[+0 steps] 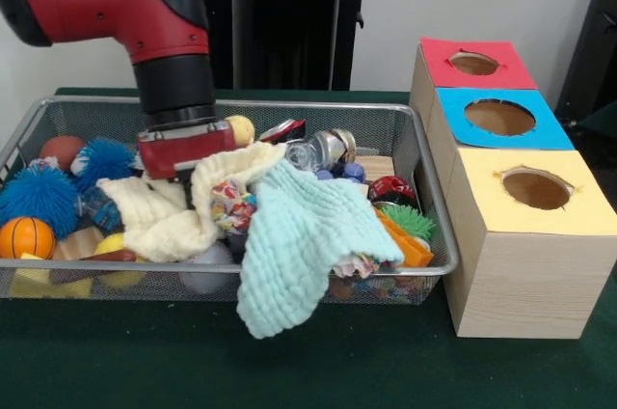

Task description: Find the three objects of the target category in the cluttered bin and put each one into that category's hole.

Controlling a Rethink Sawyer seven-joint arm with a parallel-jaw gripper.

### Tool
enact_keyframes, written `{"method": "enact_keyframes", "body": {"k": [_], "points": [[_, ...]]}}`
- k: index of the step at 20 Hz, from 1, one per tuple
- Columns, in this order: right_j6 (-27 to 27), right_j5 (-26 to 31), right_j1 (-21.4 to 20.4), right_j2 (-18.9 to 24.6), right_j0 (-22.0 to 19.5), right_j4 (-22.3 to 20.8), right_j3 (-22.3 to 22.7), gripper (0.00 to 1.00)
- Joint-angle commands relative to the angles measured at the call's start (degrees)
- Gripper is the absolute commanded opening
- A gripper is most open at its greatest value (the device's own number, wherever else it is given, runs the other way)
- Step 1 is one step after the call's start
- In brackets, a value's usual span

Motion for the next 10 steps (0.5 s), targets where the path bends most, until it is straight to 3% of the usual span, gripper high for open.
{"method": "enact_keyframes", "body": {"k": [1, 5, 10], "points": [[18.97, -5.88, -0.37, -8.58, 14.17, 10.36, 6.39, 0.0], [18.84, -6.74, -3.39, -12.57, 18.84, 15.94, 8.0, 0.0], [17.55, -7.2, -4.8, -15.5, 21.37, 20.28, 9.72, 0.0]]}}
